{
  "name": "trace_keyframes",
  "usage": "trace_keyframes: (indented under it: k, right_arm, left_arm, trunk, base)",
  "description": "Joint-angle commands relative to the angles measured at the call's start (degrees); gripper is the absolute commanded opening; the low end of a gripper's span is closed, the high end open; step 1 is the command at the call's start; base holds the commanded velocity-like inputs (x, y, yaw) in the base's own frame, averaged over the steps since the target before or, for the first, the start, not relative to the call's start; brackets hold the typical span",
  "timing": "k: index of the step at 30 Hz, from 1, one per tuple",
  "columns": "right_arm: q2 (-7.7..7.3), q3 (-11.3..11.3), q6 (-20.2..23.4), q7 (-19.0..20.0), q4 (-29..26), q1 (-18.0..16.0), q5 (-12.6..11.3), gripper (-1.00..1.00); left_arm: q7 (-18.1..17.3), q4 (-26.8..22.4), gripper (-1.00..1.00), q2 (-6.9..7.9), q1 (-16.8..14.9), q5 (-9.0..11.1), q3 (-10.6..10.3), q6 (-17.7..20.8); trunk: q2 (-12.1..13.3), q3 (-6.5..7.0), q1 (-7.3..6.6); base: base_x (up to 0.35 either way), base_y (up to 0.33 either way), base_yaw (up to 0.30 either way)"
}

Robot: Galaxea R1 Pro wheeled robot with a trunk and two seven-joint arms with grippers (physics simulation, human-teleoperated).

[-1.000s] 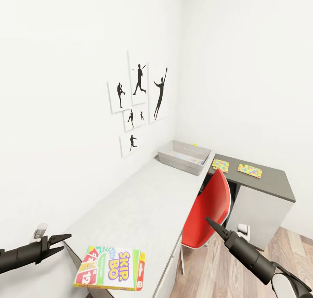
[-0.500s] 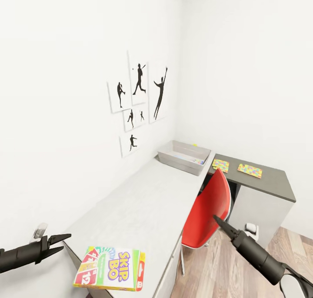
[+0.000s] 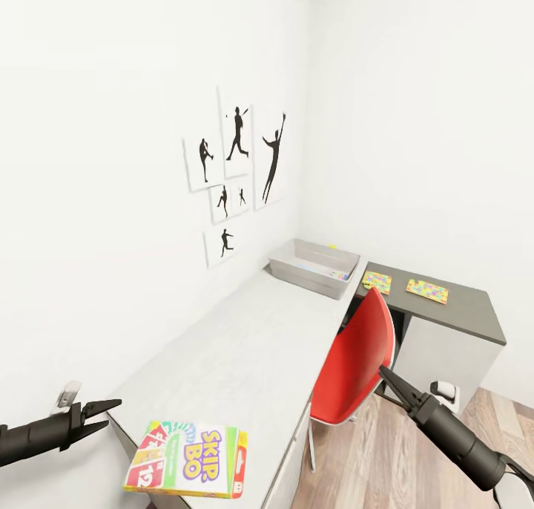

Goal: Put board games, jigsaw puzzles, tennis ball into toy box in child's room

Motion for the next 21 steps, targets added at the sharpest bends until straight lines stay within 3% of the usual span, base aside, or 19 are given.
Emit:
trace_keyframes:
  k: [1,21]
  right_arm:
    - [-0.01,-0.1,0.4,0.1,0.0,-0.1,-0.2,1.00]
    - [-0.02,-0.3,0.4,0.2,0.3,-0.1,0.0,1.00]
  left_arm:
    - [0.0,0.0,1.00,0.01,0.0,0.2,0.0,0.3]
    - [0.5,0.1,1.00,-0.43,0.0,0.2,-0.2,0.9]
  trunk:
    - [-0.5,-0.30,0.25]
    - [-8.6,-3.89,4.65]
  base:
    - [0.000,0.000,0.000]
    - [0.000,0.000,0.000]
